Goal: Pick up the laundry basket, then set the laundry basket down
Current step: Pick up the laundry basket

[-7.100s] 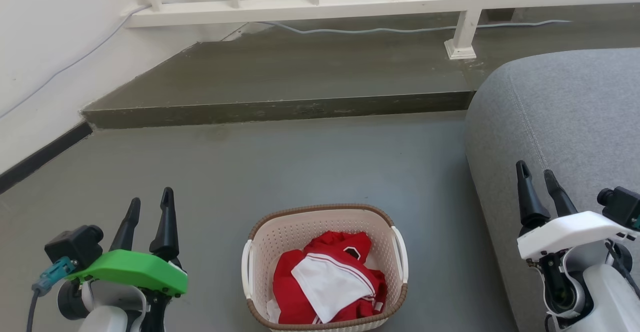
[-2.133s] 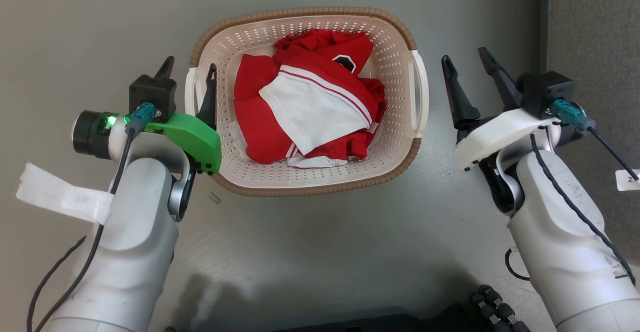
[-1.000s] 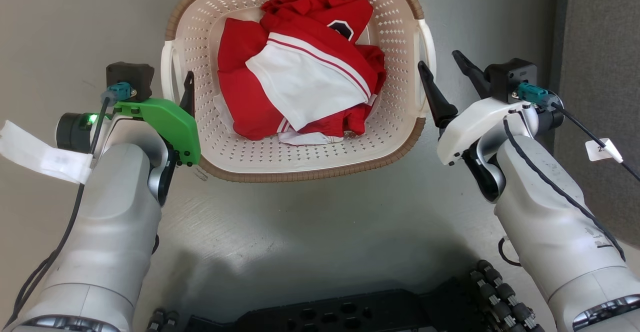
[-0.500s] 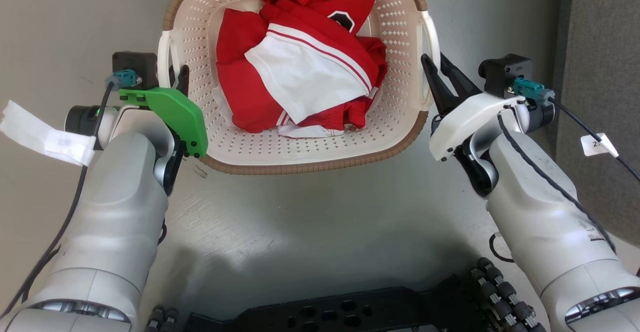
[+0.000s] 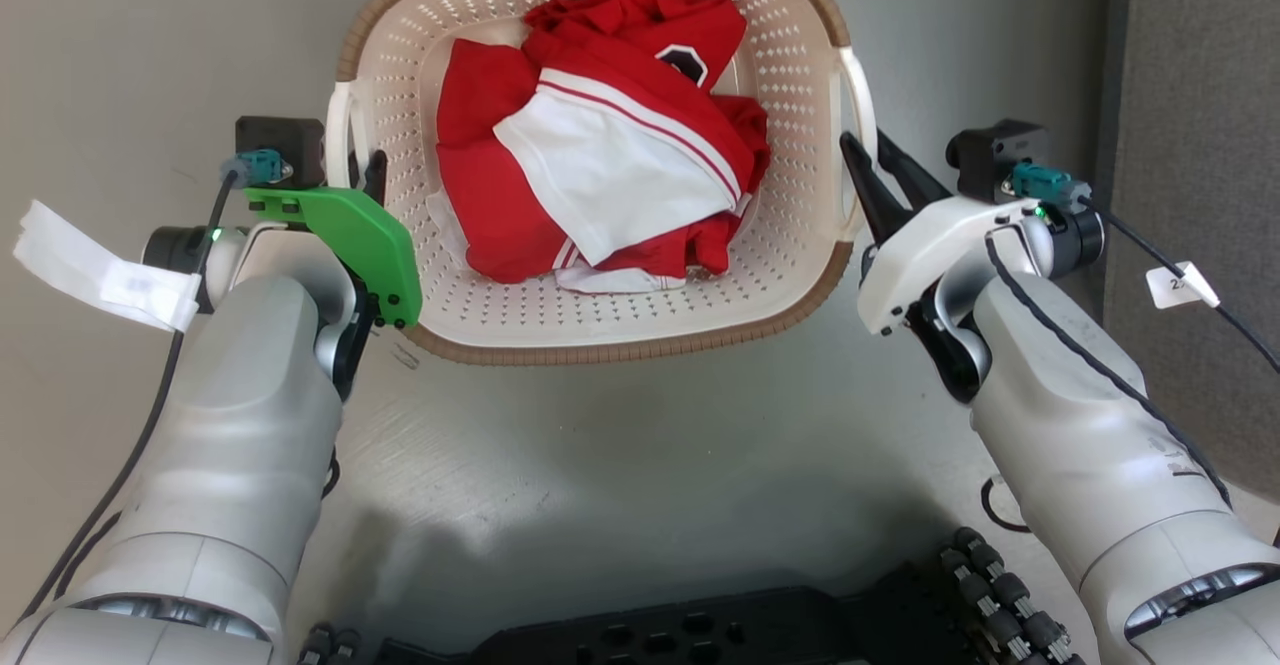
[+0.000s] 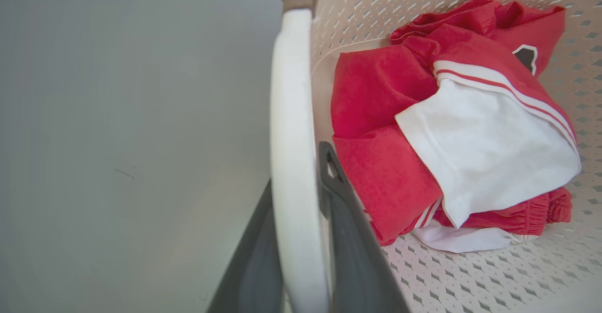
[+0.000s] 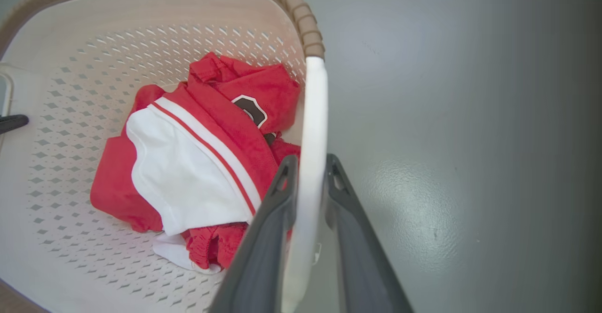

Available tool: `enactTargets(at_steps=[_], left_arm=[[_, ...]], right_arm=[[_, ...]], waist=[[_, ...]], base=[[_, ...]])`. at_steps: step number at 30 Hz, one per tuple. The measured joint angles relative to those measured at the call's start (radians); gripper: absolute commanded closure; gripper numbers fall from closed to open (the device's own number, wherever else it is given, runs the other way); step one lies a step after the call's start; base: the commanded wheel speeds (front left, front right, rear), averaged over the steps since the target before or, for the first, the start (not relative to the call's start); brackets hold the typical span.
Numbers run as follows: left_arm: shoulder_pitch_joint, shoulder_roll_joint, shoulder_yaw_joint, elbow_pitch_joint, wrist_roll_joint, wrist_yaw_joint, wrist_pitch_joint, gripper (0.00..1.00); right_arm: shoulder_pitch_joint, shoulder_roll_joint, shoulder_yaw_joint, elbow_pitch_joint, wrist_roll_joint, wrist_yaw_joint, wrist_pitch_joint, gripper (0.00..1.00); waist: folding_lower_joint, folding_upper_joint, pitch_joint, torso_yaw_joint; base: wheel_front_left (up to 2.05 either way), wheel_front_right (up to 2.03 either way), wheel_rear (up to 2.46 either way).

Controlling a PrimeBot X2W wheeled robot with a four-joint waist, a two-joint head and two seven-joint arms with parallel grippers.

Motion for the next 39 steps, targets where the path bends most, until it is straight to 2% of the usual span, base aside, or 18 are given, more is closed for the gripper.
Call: enactTargets(at_steps=[13, 27, 39], left_arm=[[0.01, -0.015, -0.007, 0.062, -0.023, -0.01, 0.011, 1.0], [0.091, -0.023, -0.006, 0.084, -0.114, -0.018, 0.037, 1.0], [0.183, -0.021, -0.05, 0.055, -0.216, -0.021, 0.123, 1.0]], right_arm=[[0.005, 0.007, 0.034, 0.09, 0.034, 0.0, 0.004, 1.0], [0.046, 0.021, 0.083, 0.18, 0.082, 0.005, 0.015, 1.0], [0.092, 0.024, 0.119, 0.204, 0.153, 0.007, 0.06, 1.0]], waist=[[0.0, 0.0, -0.069, 0.002], [0.0, 0.0, -0.179, -0.003], [0.0, 0.0, -0.286, -0.011]], base=[[0.0, 0.0, 0.0], [0.0, 0.0, 0.0], [0.0, 0.0, 0.0]])
